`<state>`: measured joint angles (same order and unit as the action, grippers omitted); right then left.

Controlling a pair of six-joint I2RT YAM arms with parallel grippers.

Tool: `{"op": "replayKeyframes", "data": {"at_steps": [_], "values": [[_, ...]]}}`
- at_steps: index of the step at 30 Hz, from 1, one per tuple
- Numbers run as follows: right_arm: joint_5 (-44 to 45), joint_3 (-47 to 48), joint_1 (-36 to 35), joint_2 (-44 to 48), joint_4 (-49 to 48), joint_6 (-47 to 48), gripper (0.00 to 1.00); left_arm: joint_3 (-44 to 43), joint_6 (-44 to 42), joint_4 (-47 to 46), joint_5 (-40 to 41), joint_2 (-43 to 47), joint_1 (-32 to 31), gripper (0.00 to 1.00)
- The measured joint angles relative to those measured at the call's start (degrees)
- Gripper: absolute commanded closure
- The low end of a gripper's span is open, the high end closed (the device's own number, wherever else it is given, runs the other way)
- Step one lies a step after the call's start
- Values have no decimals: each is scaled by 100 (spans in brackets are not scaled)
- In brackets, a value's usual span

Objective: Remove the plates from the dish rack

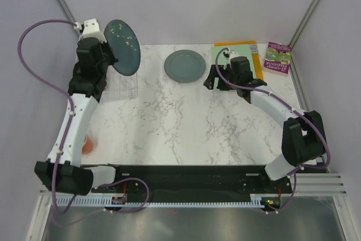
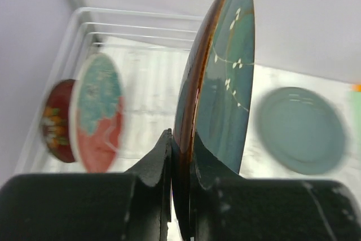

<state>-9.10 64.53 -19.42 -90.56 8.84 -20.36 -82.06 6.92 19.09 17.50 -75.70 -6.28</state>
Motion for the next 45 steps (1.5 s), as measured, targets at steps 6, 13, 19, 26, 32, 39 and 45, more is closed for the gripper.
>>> {"op": "replayKeyframes", "data": {"at_steps": [6, 13, 19, 26, 32, 39, 45], "values": [[-905, 219, -210, -2, -723, -531, 10, 1154, 1388, -125, -1714, 1174, -22, 98], [-1543, 240, -492, -2, -1517, -1145, 9, 2715, 2546, -468, -2898, 1241, -74, 98], [-1751, 234, -748, -68, -1882, -1451, 10, 3206, 3104, -879, -3289, 1244, -262, 98], [-1832, 96, -820, -289, -2133, -1644, 26, 3292, 3517, -1812, -3622, 1314, -323, 98], [-2072, 72, -822, -426, -2411, -1773, 48, 3654, 3733, -2354, -3773, 1421, -323, 98], [-2562, -68, -708, -702, -3180, -2157, 100, 4061, 4004, -2750, -3897, 1399, -310, 98], [-2806, -109, -595, -841, -3560, -2767, 100, 4148, 4074, -3077, -3982, 1303, -267, 81]]}}
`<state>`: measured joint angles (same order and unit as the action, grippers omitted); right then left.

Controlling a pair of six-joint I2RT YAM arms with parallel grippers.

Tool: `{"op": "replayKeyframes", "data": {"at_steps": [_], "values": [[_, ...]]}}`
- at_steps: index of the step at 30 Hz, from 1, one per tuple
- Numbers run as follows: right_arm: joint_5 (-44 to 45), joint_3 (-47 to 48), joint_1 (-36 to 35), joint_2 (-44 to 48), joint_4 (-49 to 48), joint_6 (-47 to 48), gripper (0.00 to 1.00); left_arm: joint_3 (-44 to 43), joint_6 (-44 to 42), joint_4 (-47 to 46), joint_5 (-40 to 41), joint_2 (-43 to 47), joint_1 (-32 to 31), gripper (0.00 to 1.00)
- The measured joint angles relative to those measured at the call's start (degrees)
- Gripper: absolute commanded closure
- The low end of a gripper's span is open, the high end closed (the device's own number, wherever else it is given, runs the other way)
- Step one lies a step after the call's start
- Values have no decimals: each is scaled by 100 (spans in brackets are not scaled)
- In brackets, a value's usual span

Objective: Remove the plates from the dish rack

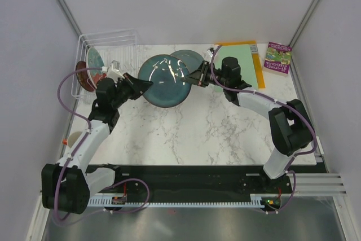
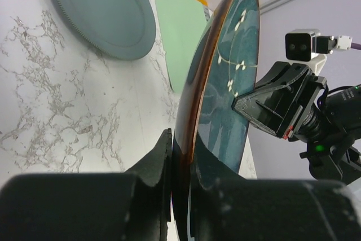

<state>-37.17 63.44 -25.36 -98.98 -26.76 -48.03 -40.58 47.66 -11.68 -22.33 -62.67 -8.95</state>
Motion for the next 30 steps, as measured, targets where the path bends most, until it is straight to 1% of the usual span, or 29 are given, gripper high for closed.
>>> {"op": "replayKeyframes", "data": {"at_steps": [1, 2, 3, 4, 5, 7, 12, 16, 19, 21, 22, 23, 26, 30], "values": [[9, -4, 4, 0, -7, -4, 100, 0, 0, -31, -11, -26, 0, 60], [26, -9, 7, 0, -7, 7, 100, 0, 7, -46, -22, -50, 0, 51], [35, -11, 9, 0, 0, 33, 100, 0, 20, -72, -26, -72, 0, 45], [103, -2, -15, 2, 61, 160, 100, -4, 33, -63, -24, -90, -17, 35], [190, 15, -44, 4, 184, 280, 100, -7, 17, -33, -24, -109, -39, 34], [365, 111, -96, 4, 542, 522, 100, -52, -70, 238, 109, -131, -70, 27], [612, 656, -4, -48, 1534, 1051, 100, -505, -789, 1147, 846, -146, -136, 25], [909, 1290, 457, -433, 2011, 1344, 100, -1174, -1523, 1464, 1725, -116, -125, 26], [1134, 1950, 898, -1043, 2258, 1445, 100, -1388, -1976, 1506, 2297, 31, -118, 25], [1261, 2374, 1123, -1469, 2400, 1510, 100, -1414, -2306, 1537, 2745, 162, -118, 20], [1307, 2667, 1231, -1729, 2522, 1554, 100, -1414, -2465, 1567, 2992, 219, -118, 17], [1349, 2931, 1322, -1987, 2590, 1580, 100, -1414, -2636, 1589, 3228, 254, -114, 16], [1379, 3692, 1475, -2706, 2815, 1615, 100, -1414, -3128, 1578, 3956, 278, -101, 12], [1329, 4870, 1506, -3738, 3086, 1567, 100, -1414, -3698, 1486, 4686, 243, -20, 10]]}}
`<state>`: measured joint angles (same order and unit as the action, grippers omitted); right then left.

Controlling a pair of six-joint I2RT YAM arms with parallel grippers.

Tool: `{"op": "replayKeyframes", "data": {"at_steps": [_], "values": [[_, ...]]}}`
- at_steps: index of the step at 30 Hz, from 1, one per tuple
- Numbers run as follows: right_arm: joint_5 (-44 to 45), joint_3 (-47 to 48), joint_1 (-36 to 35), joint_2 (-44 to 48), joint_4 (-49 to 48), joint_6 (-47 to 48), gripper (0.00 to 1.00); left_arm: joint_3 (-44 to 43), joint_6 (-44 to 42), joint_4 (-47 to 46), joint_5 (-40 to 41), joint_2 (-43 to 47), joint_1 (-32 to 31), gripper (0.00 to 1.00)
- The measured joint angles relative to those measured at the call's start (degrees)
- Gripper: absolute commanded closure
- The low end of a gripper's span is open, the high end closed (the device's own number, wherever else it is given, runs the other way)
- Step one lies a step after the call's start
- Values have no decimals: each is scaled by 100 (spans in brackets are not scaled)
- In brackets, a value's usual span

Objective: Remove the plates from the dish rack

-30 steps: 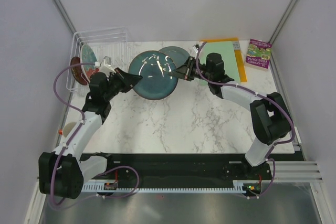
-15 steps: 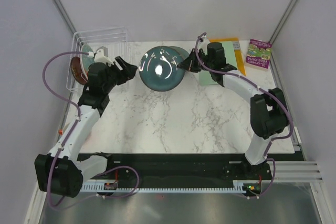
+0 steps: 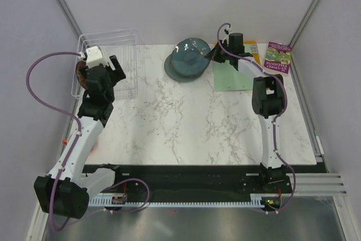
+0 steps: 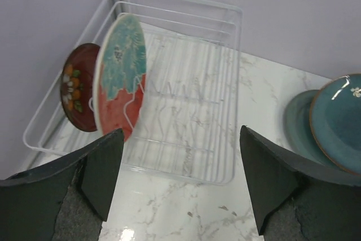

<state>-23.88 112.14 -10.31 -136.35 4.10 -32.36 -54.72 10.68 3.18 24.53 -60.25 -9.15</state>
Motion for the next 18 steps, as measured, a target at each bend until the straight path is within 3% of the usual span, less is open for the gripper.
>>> {"op": "replayKeyframes", "data": {"at_steps": [6, 10, 11, 14, 15, 17, 18], "values": [[-264, 1106, -37, -1062, 114, -264, 100, 0, -407, -280, 496, -186, 254, 10], [-446, 1187, -46, -1246, 111, -492, 100, 0, -420, -310, 546, -299, 354, 10], [-479, 1187, -46, -1250, 116, -511, 96, 0, -420, -310, 544, -315, 358, 10], [-577, 1187, -46, -1250, 103, -557, 65, 0, -417, -310, 542, -337, 369, 10], [-649, 1180, -46, -1250, 63, -625, 58, 0, -415, -308, 540, -352, 374, 10], [-785, 1121, -39, -1239, -83, -728, 54, 0, -415, -299, 538, -391, 387, 9], [-807, 1073, -37, -1231, -116, -750, 42, 0, -413, -284, 538, -413, 393, 9]]}}
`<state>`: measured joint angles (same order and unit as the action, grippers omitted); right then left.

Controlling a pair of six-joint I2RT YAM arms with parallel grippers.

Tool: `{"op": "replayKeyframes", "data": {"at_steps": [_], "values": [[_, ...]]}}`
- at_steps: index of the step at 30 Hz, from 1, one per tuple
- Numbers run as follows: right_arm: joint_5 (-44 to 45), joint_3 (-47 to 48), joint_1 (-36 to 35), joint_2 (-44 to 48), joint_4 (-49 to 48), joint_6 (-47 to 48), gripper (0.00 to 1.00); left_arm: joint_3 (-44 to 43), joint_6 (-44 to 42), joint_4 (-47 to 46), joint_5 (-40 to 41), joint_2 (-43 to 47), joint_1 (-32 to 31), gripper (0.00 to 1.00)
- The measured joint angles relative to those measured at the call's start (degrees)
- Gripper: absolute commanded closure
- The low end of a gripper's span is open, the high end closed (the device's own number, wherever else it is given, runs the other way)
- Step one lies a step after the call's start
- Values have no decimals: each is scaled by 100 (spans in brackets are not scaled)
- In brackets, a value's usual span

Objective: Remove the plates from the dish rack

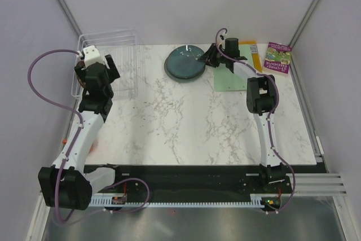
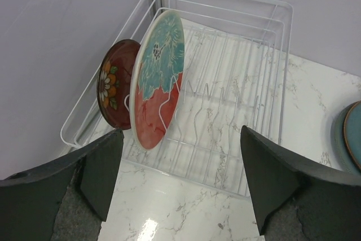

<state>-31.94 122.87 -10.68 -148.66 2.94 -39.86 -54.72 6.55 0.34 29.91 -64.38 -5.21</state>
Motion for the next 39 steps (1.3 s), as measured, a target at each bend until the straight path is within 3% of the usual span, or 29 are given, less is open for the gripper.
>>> {"op": "replayKeyframes", "data": {"at_steps": [3, 9, 15, 24, 34, 37, 39], "values": [[-179, -232, 7, 22, -155, -133, 26, 0, 0, 44, -4, -55, 26, 9], [-407, -557, -50, 286, -184, -98, 20, 0, 24, 251, -31, -74, 79, 9], [-63, -846, -166, 763, 579, 525, 18, -46, 28, 398, -9, -140, 122, 8], [1449, -946, -407, 1360, 1934, 1799, 19, -310, 26, 385, 107, -651, 426, 7], [2496, -2765, -439, 2916, 1956, 2188, 19, -767, -70, -247, 149, -1888, 1078, 11], [2542, -3206, -485, 3346, 1829, 2214, 19, -1012, -162, -426, 151, -2385, 1156, 17], [2535, -3416, -507, 3541, 1714, 2221, 19, -1178, -227, -555, 157, -2684, 1165, 29]]}}
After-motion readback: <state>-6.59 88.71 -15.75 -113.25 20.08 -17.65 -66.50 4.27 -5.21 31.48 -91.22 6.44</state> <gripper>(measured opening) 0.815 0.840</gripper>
